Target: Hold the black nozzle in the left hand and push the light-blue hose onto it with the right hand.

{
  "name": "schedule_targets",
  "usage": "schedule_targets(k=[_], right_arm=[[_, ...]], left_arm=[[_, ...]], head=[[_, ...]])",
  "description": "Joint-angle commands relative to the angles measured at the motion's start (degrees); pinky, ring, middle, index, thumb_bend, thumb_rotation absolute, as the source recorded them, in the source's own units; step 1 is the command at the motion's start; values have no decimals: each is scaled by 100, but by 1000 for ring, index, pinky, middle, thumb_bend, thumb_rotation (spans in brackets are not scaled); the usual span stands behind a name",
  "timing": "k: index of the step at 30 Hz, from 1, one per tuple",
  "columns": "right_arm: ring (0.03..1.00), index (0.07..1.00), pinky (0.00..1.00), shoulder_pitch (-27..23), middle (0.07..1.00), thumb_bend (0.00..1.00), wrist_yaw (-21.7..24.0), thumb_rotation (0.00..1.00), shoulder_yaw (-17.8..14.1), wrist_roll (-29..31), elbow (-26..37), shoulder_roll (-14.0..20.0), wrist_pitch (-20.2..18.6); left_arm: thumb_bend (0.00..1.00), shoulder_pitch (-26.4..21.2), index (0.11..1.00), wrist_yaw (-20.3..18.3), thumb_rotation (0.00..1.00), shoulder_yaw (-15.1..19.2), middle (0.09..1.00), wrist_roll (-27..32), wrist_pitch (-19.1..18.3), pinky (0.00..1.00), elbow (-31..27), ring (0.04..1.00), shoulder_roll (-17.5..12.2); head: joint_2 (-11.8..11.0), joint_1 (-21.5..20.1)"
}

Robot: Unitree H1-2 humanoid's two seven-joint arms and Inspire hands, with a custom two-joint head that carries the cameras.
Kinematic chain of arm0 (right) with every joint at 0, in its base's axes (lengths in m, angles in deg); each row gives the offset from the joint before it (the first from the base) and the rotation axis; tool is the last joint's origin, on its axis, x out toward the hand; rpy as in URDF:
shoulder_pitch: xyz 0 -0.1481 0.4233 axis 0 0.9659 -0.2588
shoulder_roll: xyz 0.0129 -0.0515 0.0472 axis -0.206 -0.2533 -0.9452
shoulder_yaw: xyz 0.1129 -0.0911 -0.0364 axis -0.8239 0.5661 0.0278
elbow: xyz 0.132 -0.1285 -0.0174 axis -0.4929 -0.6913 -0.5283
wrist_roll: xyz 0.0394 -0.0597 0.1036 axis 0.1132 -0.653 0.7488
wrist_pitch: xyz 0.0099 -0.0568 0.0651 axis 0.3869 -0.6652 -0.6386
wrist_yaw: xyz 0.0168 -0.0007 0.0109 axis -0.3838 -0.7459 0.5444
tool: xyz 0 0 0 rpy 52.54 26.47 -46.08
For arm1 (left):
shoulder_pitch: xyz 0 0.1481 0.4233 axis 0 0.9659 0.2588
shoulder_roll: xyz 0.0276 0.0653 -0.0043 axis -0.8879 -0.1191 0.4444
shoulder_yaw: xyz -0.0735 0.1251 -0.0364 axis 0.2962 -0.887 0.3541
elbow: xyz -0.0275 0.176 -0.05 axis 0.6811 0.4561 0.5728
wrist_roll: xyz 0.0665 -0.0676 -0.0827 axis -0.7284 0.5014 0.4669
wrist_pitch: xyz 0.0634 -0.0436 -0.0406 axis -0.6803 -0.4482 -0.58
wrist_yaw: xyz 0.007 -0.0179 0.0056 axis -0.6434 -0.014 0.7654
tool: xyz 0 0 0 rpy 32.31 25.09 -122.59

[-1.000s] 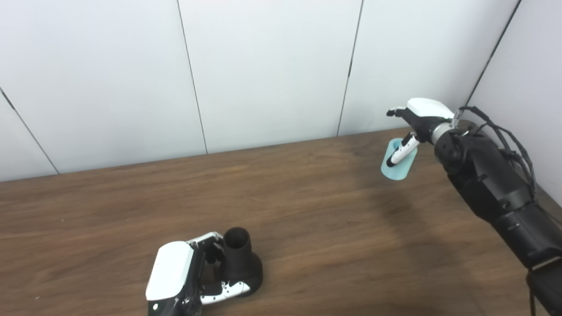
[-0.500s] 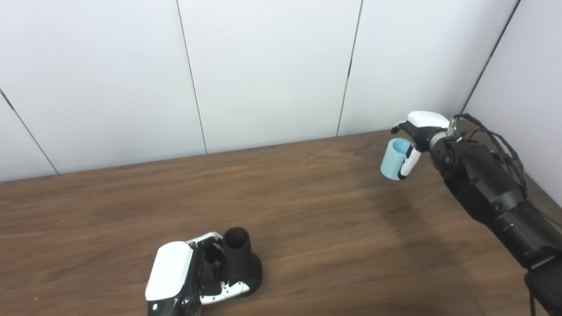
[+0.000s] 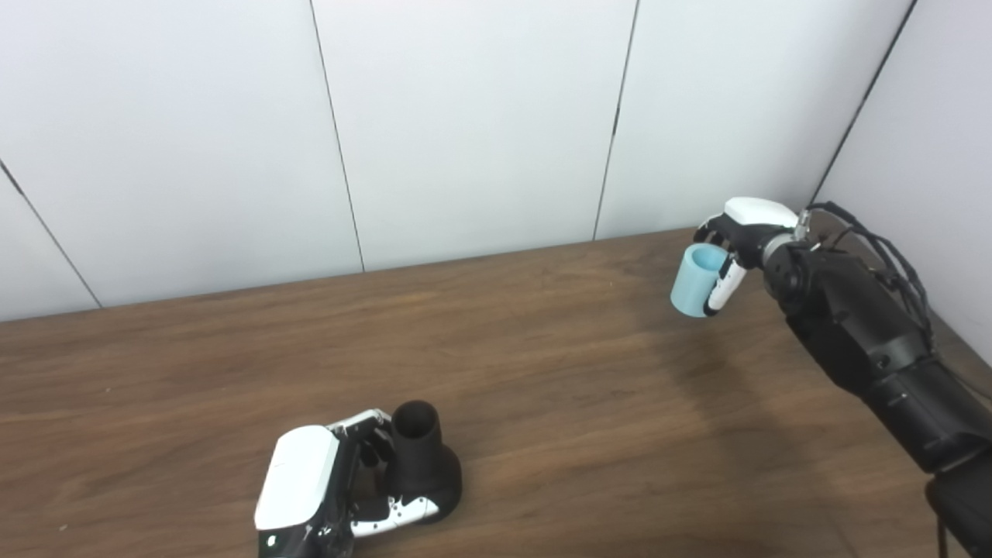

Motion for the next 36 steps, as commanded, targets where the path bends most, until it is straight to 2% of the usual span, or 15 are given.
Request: schedule_targets(k=[1,6,7,9,16,18,22,23,24,25,30,31,33,34,36], right_arm=[[694,776,620,-285,748,824,-150,67,-75,1,98,142,38],[647,759,578,-342,703,830,-270,69,2,-53,-131,124,72],[600,753,518,-343,663,824,-294,61,18,-57,-148,126,92],[551,748,463,-336,621,820,-318,51,35,-53,-137,131,101],[615,750,512,-309,658,813,-306,66,47,-60,-37,143,79],[595,736,516,-300,641,817,-361,64,41,-51,-50,139,136],[619,720,560,-284,655,829,-469,69,22,-25,-93,134,233],[611,718,553,-283,644,828,-472,69,15,-18,-93,133,240],[570,716,501,-285,613,831,-453,66,13,-17,-84,135,228],[566,719,496,-285,631,830,-418,68,5,-5,-54,134,203],[666,727,584,-283,697,838,-358,74,-37,72,9,127,164],[614,727,535,-290,647,844,-373,67,-36,90,-21,134,197],[621,730,542,-298,648,849,-372,69,-22,105,-29,147,216],[643,731,593,-296,666,853,-323,73,-14,100,35,151,169],[667,734,628,-296,696,863,-234,82,2,83,127,158,89]], left_arm=[[504,-2,519,-96,0,13,456,-62,-74,403,53,456,-56],[504,-43,519,-70,0,-12,456,-100,-9,388,96,449,-78],[504,-44,519,-95,0,-16,456,-99,-19,387,95,446,-82],[504,-38,520,-141,0,-19,456,-99,-47,385,88,440,-87],[504,-14,516,-127,0,-21,460,-119,-13,396,121,453,-135],[504,-11,515,-154,0,-19,462,-120,-47,399,118,455,-131],[504,-11,516,-132,0,-30,459,-131,-23,400,137,453,-143],[504,-13,516,-106,0,-33,458,-134,4,396,156,451,-153],[504,-15,517,-87,0,-34,457,-132,23,393,173,448,-160],[504,-18,519,-82,0,-34,455,-124,33,392,186,446,-166],[504,-28,519,-95,0,-36,453,-136,22,393,205,445,-176],[504,-31,517,-96,0,-36,457,-132,26,393,208,445,-179],[504,-36,516,-102,0,-32,458,-124,25,396,209,448,-181],[504,-40,518,-112,0,-28,457,-118,19,398,208,449,-180],[504,-42,520,-145,0,-20,456,-111,-12,398,190,449,-172]], head=[[6,-6],[13,15],[15,21],[16,19],[43,21],[53,20],[70,25],[75,24],[77,21],[78,18],[84,9],[84,4],[92,3],[90,6],[90,6]])
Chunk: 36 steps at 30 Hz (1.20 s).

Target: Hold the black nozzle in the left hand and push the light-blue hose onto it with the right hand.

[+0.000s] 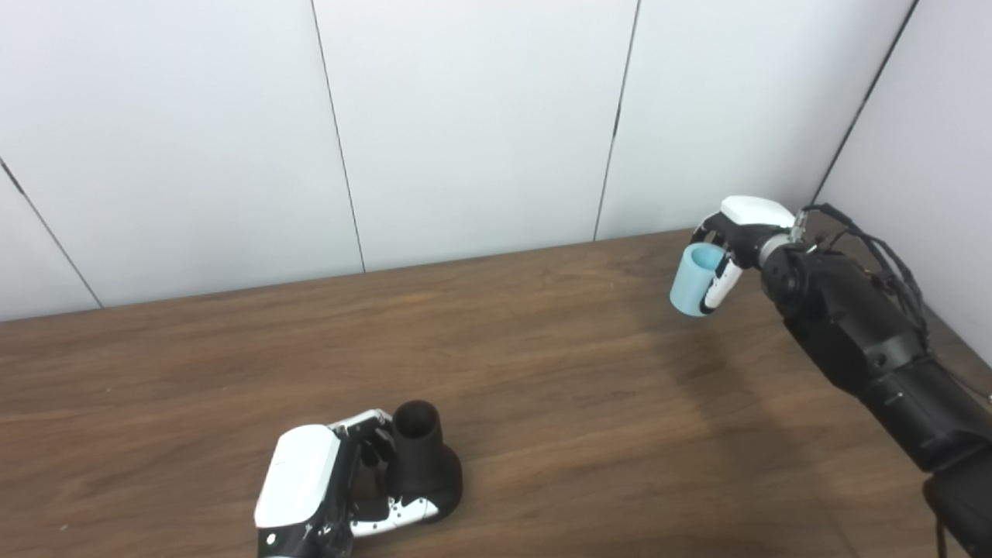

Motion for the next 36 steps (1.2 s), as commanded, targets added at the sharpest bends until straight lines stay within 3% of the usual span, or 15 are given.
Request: schedule_targets(k=[1,9,11,15,18,19,21,23,24,25,28,34,35,36], right_arm=[[670,735,632,-261,704,870,21,90,-59,-37,246,171,-77],[597,725,543,-240,636,905,75,88,-69,-41,305,173,-78],[641,726,612,-256,678,901,71,93,-74,-15,231,176,-43],[626,719,564,-265,671,882,100,86,-67,-34,217,163,-95],[669,680,651,-254,694,872,78,73,-67,-21,202,166,-38],[633,649,607,-271,659,854,76,54,-35,-58,164,175,-24],[658,518,626,-294,673,578,51,119,5,-110,98,185,0],[645,494,604,-266,663,530,-30,127,-63,-75,139,152,-35],[637,493,595,-244,657,528,-90,127,-123,-36,177,124,-64],[596,483,546,-235,602,525,-214,65,-168,-18,139,99,-49],[553,475,550,-233,534,526,-433,6,-170,-61,58,86,13],[530,481,534,-220,503,528,-467,0,-180,8,105,84,48],[546,478,605,-213,508,528,-467,0,-179,15,115,86,63],[547,474,594,-197,514,528,-480,0,-191,39,133,87,99]], left_arm=[[504,6,521,-136,0,-4,456,-100,-90,395,134,445,-98],[504,10,516,-174,0,-13,463,-135,-107,400,81,453,-107],[504,2,516,-178,0,-14,463,-159,-124,398,81,454,-108],[504,-13,520,-177,0,-6,458,-142,-122,394,82,448,-104],[503,-13,524,-125,0,3,450,-118,-78,386,93,439,-100],[503,-15,523,-144,0,3,449,-126,-98,386,79,441,-97],[503,-16,524,-171,0,3,448,-137,-125,383,55,439,-92],[503,-13,524,-181,0,7,448,-133,-139,385,29,441,-84],[503,-11,523,-184,0,9,449,-130,-144,386,21,442,-80],[503,-6,522,-193,0,16,451,-114,-158,388,15,443,-71],[504,-4,521,-185,0,10,453,-129,-155,394,20,441,-71],[504,14,518,-184,0,9,461,-109,-131,386,8,439,-86],[504,19,518,-195,0,15,461,-106,-146,389,0,442,-84],[504,25,518,-211,0,20,461,-98,-159,392,-10,444,-84]], head=[[2,-3],[62,13],[83,23],[96,46],[108,47],[129,37],[144,37],[157,44],[162,46],[165,48],[190,46],[215,75],[216,77],[217,77]])
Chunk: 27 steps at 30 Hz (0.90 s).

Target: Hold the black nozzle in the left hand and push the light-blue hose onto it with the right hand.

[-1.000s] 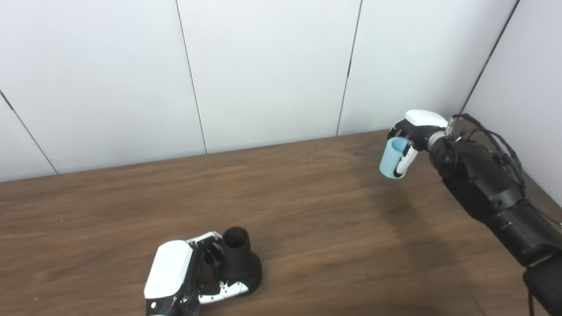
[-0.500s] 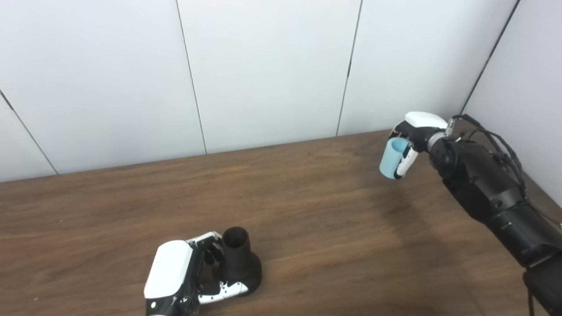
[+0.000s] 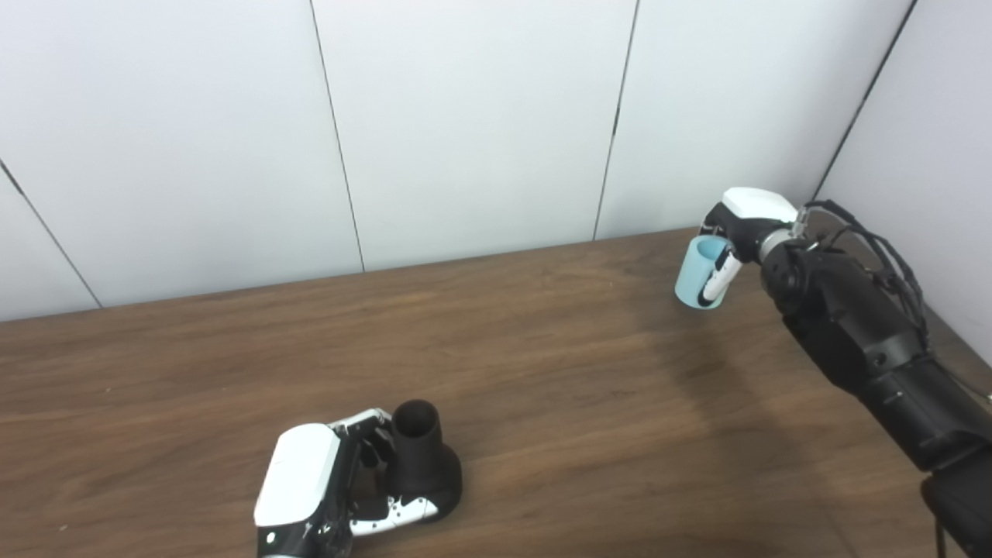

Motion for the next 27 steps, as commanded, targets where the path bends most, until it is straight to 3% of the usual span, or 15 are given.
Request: schedule_targets(k=[1,5,10,14,17,21,27], right_arm=[[535,474,564,-180,513,528,-225,0,-137,32,166,115,87],[494,484,471,-108,492,530,-172,0,-170,58,405,125,5],[468,496,463,28,467,531,66,0,-193,-29,1188,186,-146],[580,463,534,184,551,520,362,0,-259,34,2045,204,-204],[446,492,413,296,500,523,622,0,-232,36,2758,190,-141],[385,506,359,490,497,518,931,0,-288,121,3637,-50,-205],[394,490,397,811,512,518,1378,0,-378,156,4713,-593,-253]], left_arm=[[504,45,517,-175,0,15,462,-96,-135,394,-8,444,-88],[504,62,518,-181,0,18,458,-117,-136,394,-37,444,-99],[504,86,517,-226,0,19,461,-133,-183,396,-99,451,-77],[504,92,514,-271,0,1,464,-140,-216,409,-131,455,-63],[504,91,514,-277,0,-24,465,-185,-222,399,-145,452,-42],[504,106,519,-329,0,-64,460,-266,-273,396,-182,450,-3],[504,120,517,-266,0,-139,463,-330,-290,394,-197,455,18]], head=[[8,-3],[26,4],[68,93],[97,177],[118,284],[138,395],[154,477]])
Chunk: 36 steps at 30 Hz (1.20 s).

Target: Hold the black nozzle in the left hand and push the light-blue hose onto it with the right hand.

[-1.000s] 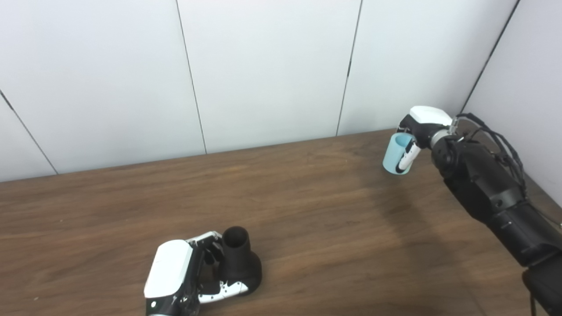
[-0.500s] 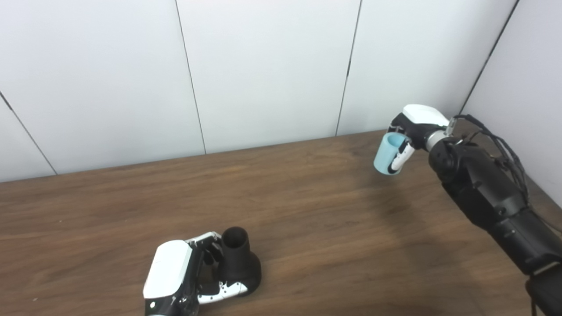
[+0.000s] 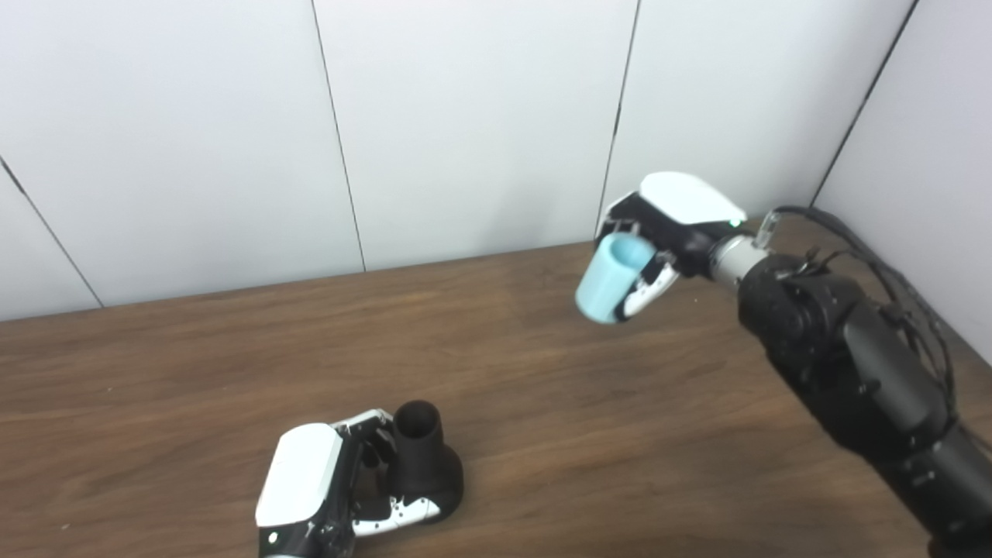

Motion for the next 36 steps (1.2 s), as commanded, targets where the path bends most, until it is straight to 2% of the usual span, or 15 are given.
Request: schedule_targets(k=[1,6,9,17,23,31,36], right_arm=[[396,488,407,-77,514,518,149,0,-177,-65,430,-139,-40],[377,506,369,127,505,516,429,0,-300,-173,966,-776,-39],[382,498,366,230,515,516,439,0,-316,-41,1208,-961,-2],[355,548,334,457,490,508,271,0,-516,332,1693,-1262,85],[370,522,333,543,498,513,16,0,-716,648,1847,-1450,182],[362,545,312,568,496,509,35,0,-658,838,1986,-1534,101],[358,547,313,619,493,509,-11,0,-551,754,1921,-1596,124]], left_arm=[[504,66,516,-67,0,-70,463,-178,-48,393,20,457,-25],[504,102,517,-102,0,-101,462,-232,-131,378,-18,445,45],[504,130,521,-142,0,-125,455,-267,-184,378,-76,442,89],[503,153,526,-161,0,-250,441,-441,-330,355,-120,429,167],[503,180,522,-214,0,-369,451,-577,-457,409,-154,461,269],[503,158,524,-199,0,-406,450,-641,-545,412,-135,455,335],[503,148,523,-223,0,-452,450,-721,-607,394,-155,450,415]], head=[[16,51],[44,242],[81,380],[154,757],[186,1002],[216,1057],[230,1086]])
